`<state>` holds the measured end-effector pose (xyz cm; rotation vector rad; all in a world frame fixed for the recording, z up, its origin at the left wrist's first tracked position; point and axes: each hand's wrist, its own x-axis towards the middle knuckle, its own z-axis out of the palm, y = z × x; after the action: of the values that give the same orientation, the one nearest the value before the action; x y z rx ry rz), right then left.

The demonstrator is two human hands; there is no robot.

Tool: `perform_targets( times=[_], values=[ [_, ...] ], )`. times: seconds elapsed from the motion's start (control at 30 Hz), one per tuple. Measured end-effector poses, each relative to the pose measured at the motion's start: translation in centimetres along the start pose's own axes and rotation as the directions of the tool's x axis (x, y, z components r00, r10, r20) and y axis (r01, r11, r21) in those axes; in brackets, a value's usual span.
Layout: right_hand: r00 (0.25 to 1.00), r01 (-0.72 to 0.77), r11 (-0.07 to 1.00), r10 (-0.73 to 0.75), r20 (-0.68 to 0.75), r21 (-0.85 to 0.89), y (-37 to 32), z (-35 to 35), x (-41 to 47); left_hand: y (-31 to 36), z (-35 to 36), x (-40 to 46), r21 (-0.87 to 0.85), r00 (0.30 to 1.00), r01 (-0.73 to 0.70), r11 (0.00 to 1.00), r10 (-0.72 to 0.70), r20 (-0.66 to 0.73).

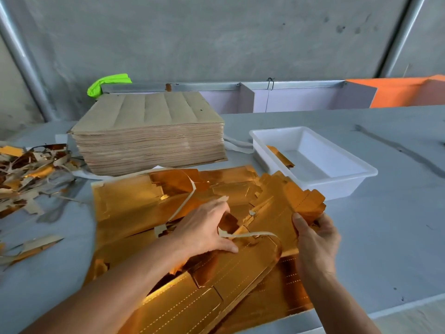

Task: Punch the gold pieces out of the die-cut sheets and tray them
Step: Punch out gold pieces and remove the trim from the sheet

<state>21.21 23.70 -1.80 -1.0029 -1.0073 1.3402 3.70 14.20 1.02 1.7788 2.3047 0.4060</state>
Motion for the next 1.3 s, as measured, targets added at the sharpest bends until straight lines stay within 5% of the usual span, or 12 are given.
perform_targets(
  times=[0.33,0.53,0.9,1.03,1.3],
  values=[
    [1.000,0.013,0.998,-0.014,-0.018,-0.065,0.7,1.3,-0.3,0.0,-0.6,0.1,-0.036,0.998,0.043,0.998,-0.041,0.044],
    [0.996,-0.044,0.984,0.031,-0.078,-0.170,0.9,0.8,0.9,0.7,-0.8,-0.4,0.055,0.984,-0.115,0.992,0.106,0.140],
    [0.980,0.110,0.923,-0.162,-0.113,-0.369,0.0,-0.2,4.3,0.6,-2.3,-1.2,0.295,0.927,-0.329,0.897,0.247,0.282],
    [0.970,0.105,0.940,-0.169,-0.177,-0.325,-1.0,-0.5,5.6,0.1,-2.0,-1.3,0.279,0.917,-0.338,0.899,0.249,0.311],
    [0.967,0.218,0.921,-0.249,-0.058,-0.323,-1.4,0.4,4.3,-0.4,-1.8,-0.7,0.118,0.954,-0.180,0.977,0.144,0.263]
  ],
)
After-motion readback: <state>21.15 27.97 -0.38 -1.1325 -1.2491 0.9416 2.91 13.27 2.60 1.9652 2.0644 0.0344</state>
